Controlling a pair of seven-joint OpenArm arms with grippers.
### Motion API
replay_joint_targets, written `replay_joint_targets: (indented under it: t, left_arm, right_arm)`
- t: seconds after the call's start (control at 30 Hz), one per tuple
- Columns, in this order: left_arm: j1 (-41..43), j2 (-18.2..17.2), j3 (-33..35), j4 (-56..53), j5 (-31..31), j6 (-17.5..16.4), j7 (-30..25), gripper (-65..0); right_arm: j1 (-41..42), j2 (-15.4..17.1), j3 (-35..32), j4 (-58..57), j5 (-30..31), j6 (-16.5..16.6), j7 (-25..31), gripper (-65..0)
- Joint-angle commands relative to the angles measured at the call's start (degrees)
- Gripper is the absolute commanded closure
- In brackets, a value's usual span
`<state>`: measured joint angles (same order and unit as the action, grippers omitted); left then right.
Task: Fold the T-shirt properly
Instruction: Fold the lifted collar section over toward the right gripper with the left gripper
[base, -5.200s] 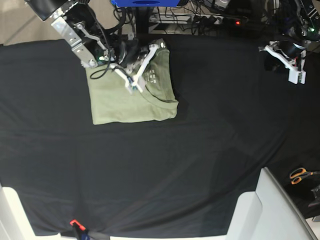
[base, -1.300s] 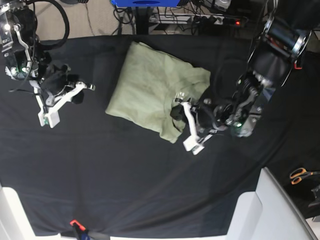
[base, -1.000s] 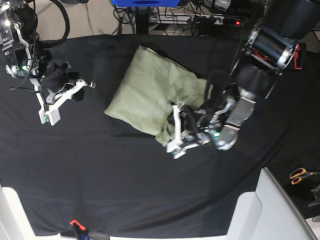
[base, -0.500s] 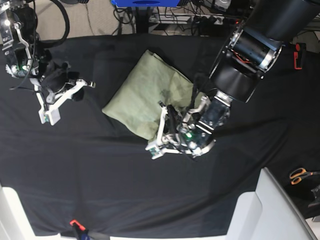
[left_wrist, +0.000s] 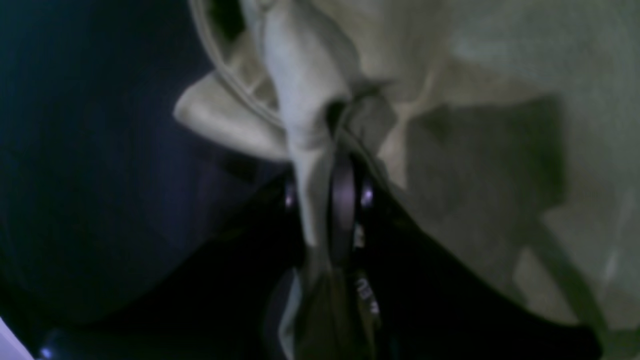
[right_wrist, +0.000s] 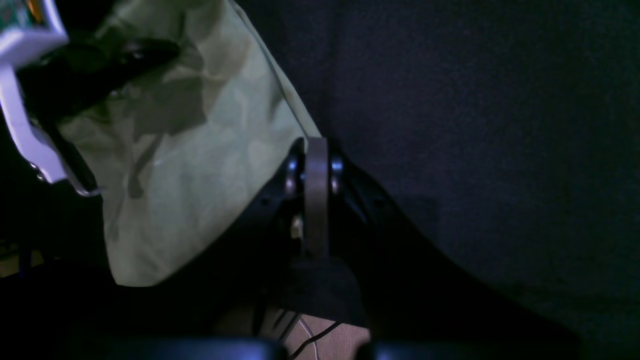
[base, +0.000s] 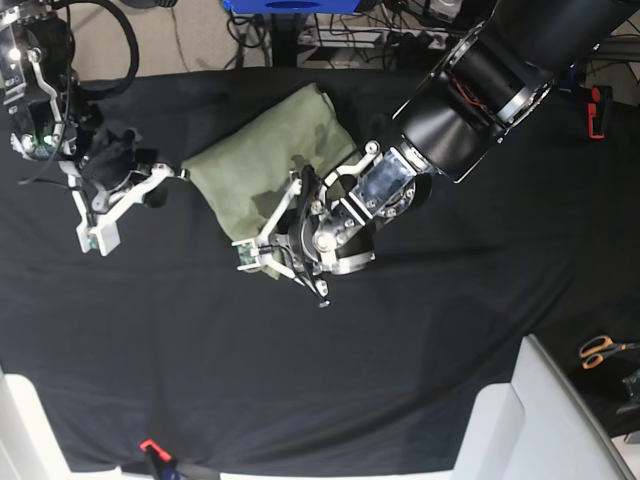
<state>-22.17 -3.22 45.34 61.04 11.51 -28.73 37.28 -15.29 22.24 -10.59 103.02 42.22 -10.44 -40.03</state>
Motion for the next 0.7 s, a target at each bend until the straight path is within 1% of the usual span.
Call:
replay_joint_targets:
  t: [0.0, 0.23, 0.43, 0.53, 0.67]
  left_arm:
    - [-1.0, 0.5, 0.6, 1.0, 0.3, -0.2, -2.0, 0.0]
    - [-1.3, 0.7, 5.0, 1.0, 7.7, -0.2, -7.3, 0.0]
    - [-1.7, 1.9, 5.3, 0.9, 12.1, -0.5, -10.6, 0.0]
    - [-2.1, 2.0, 6.9, 1.0, 13.0, -0.5, -12.2, 0.0]
    - [-4.0, 2.0, 11.6, 0.5, 12.5, -0.5, -12.7, 0.0]
  right_arm:
    - [0.6, 0.7, 0.5, 0.9, 0.3, 0.4, 0.9, 0.0]
    - [0.7, 1.0, 0.5, 0.8, 0.2, 0.4, 0.9, 0.0]
    - [0.7, 1.1, 0.5, 0.7, 0.2, 0.3, 0.9, 0.0]
    - [0.7, 1.1, 0.5, 0.7, 0.1, 0.2, 0.9, 0.0]
    - [0.8, 1.1, 0.6, 0.7, 0.1, 0.2, 0.9, 0.0]
